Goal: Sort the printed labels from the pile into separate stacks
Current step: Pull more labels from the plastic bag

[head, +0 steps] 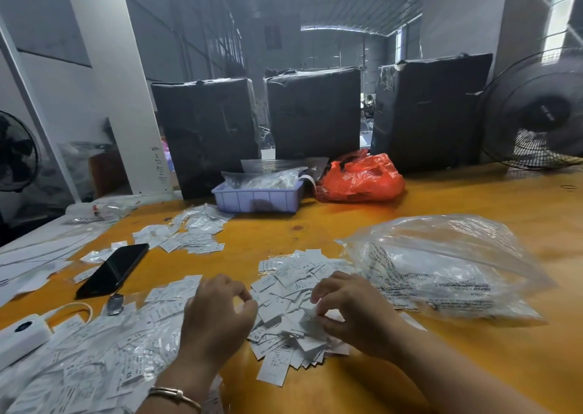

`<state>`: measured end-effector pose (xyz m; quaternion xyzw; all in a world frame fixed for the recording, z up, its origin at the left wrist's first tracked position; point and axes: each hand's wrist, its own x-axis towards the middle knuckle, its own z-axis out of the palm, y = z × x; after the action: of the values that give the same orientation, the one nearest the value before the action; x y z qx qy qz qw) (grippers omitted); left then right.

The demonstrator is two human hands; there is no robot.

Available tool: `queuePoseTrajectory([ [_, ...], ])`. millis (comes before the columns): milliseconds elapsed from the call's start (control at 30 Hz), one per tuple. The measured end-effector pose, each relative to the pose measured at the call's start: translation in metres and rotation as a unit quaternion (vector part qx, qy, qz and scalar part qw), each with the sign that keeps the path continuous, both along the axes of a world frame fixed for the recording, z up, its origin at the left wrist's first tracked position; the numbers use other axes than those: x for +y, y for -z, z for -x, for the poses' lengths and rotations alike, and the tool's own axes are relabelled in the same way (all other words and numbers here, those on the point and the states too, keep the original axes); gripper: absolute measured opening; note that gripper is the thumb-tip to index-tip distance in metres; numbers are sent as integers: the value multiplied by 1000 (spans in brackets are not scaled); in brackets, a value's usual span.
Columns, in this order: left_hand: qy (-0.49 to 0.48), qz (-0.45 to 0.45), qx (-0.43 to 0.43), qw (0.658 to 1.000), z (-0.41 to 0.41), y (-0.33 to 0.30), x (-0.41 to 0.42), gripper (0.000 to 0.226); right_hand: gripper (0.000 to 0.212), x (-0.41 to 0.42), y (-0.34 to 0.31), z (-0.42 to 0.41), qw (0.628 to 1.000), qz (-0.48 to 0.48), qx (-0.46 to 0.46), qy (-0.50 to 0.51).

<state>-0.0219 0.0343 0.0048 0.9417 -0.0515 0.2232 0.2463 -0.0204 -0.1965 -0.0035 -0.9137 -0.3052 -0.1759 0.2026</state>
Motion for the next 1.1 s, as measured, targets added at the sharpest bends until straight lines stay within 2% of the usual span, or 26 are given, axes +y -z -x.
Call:
queuePoseTrajectory([
  [167, 201, 28, 17, 979, 3, 5, -20, 12, 10, 3, -5, 4, 998, -58, -15, -7],
  [267, 262, 29, 43, 964, 4, 5, -23, 20, 8, 3, -7, 5, 995, -97, -24, -8],
  [400, 272, 39, 50, 960, 4, 4, -27, 23, 9, 4, -11, 5, 988, -152, -7, -2],
  [500, 271, 45, 28, 961, 5, 3, -27, 11, 10, 6, -11, 6, 983, -181, 18, -16],
  [600, 270, 52, -1, 962, 5, 3, -26, 4, 8, 8, -10, 6, 983, -180, 26, -27],
  [933, 248, 53, -10, 967, 5, 2, -27, 16, 10, 7, -10, 6, 983, -183, 21, -9],
  [1100, 252, 57, -14, 966, 5, 2, -28, 10, 15, 5, -15, 8, 980, -199, 16, 2],
])
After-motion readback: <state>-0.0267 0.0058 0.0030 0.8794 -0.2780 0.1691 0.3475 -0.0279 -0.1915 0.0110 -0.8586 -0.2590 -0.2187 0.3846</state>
